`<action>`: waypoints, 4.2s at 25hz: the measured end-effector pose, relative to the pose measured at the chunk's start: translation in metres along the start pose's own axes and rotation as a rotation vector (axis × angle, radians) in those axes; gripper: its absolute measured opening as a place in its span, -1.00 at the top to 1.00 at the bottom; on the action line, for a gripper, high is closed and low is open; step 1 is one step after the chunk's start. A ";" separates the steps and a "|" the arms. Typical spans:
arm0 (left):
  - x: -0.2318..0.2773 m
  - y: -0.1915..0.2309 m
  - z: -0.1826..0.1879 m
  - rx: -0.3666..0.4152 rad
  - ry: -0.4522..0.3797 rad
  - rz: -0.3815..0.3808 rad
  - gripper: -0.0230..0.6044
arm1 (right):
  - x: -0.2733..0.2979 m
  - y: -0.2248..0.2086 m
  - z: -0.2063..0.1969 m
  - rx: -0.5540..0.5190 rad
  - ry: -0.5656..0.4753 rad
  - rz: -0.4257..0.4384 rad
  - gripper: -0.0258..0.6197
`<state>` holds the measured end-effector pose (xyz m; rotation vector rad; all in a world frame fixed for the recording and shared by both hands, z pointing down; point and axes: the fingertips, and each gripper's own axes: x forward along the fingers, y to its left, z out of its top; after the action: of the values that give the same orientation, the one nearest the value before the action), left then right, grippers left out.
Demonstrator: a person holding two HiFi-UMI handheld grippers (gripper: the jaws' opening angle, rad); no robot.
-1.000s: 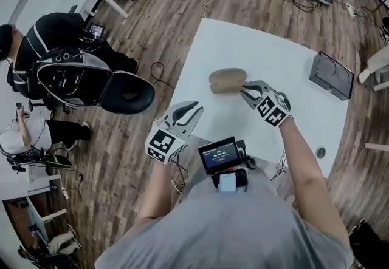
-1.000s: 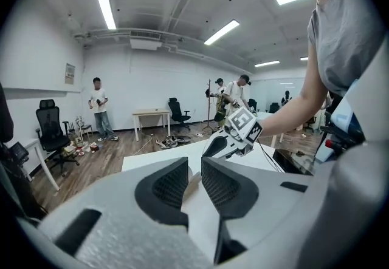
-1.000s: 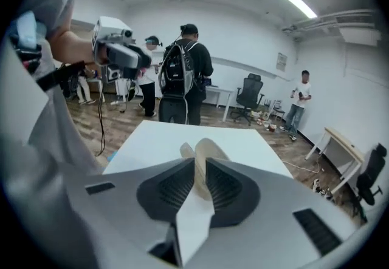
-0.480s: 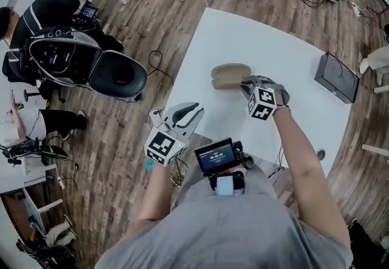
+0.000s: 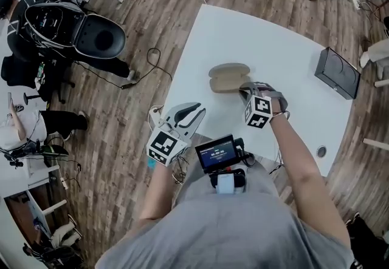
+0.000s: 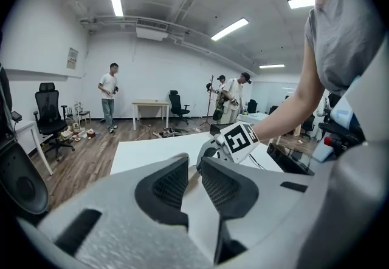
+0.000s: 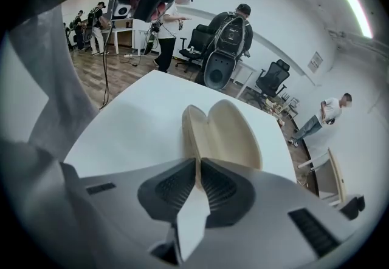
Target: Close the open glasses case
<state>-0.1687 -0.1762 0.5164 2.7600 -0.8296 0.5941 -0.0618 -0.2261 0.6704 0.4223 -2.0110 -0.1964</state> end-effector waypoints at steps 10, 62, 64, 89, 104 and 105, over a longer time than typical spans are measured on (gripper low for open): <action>0.005 0.000 -0.001 -0.003 0.015 -0.008 0.71 | 0.018 0.028 -0.017 -0.002 0.067 0.020 0.81; 0.125 0.061 -0.085 0.311 0.493 -0.033 0.32 | -0.015 -0.054 0.008 0.205 -0.048 0.083 0.29; 0.124 0.060 -0.088 0.313 0.501 -0.040 0.31 | -0.015 -0.047 0.007 0.195 -0.031 0.098 0.26; 0.129 0.045 -0.120 0.420 0.551 -0.052 0.28 | 0.006 -0.017 -0.005 0.094 0.056 0.076 0.24; 0.129 0.046 -0.122 0.424 0.562 -0.055 0.28 | 0.007 -0.017 -0.005 0.117 0.059 0.070 0.24; 0.129 0.046 -0.122 0.424 0.562 -0.056 0.28 | 0.007 -0.017 -0.005 0.119 0.059 0.069 0.24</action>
<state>-0.1352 -0.2400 0.6848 2.6967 -0.5354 1.5917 -0.0566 -0.2447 0.6732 0.4281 -1.9820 -0.0218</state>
